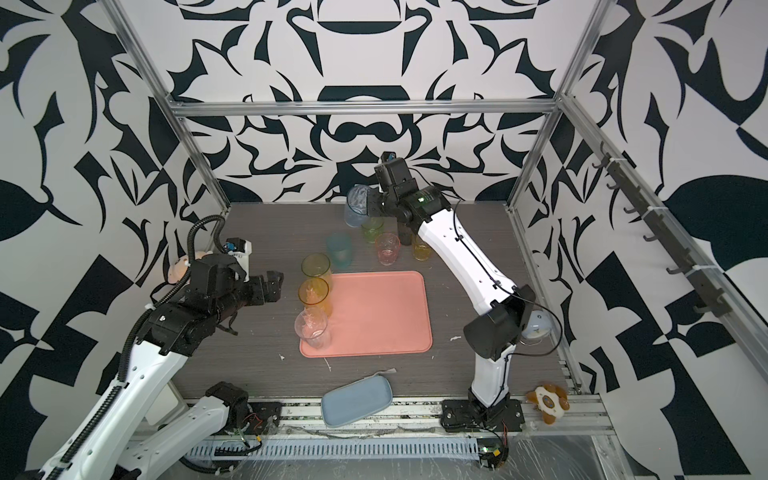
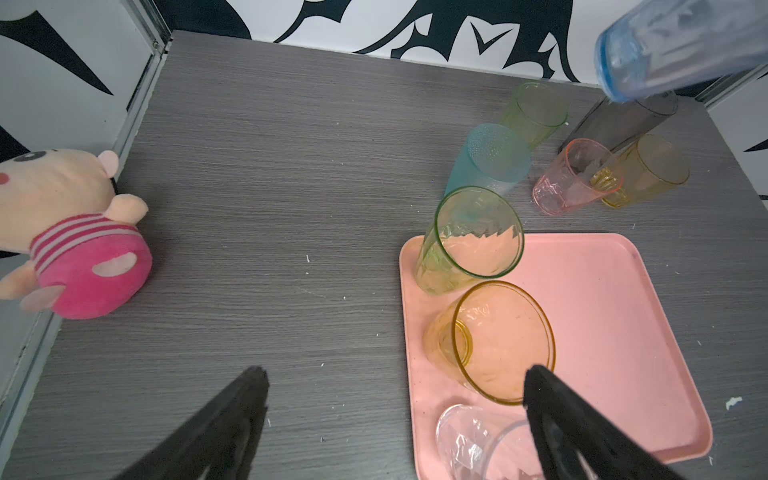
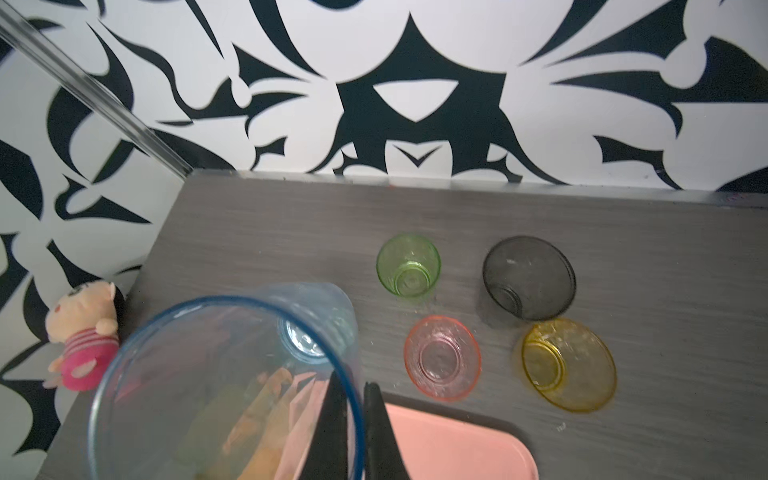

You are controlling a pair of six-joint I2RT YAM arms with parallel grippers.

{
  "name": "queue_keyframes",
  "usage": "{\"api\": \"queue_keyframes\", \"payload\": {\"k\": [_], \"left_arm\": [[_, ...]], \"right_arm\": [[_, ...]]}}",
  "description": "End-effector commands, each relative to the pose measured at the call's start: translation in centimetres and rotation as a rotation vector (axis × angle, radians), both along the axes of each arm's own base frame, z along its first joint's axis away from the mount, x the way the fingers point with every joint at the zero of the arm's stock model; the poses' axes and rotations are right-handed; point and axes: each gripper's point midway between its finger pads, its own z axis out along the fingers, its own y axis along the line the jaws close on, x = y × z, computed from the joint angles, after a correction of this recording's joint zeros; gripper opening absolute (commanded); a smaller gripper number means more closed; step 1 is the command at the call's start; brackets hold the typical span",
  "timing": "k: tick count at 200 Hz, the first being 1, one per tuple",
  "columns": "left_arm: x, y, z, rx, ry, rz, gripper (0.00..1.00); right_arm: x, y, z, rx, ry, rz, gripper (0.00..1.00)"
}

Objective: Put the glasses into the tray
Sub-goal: 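Lift the blue glass with the right gripper and carry it toward the tray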

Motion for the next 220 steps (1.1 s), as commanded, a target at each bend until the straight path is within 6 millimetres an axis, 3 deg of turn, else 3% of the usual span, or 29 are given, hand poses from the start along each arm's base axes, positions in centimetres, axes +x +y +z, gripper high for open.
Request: {"api": "queue_keyframes", "payload": {"k": [1, 36, 84, 220], "left_arm": [[0.0, 0.3, 0.0, 0.006, -0.011, 0.012, 1.00], [0.1, 0.3, 0.0, 0.008, -0.010, 0.012, 0.99], [0.1, 0.3, 0.0, 0.007, -0.009, 0.010, 0.99], [0.1, 0.2, -0.1, 0.003, -0.006, 0.009, 0.99]], "right_arm": [[-1.7, -1.1, 2.1, 0.005, -0.059, 0.002, 0.00], [-3.9, -2.3, 0.5, -0.047, -0.027, 0.005, 0.00], [-5.6, -2.5, -2.6, -0.070, 0.038, 0.011, 0.00], [-7.4, -0.5, -10.6, -0.147, 0.187, 0.045, 0.00]]}}
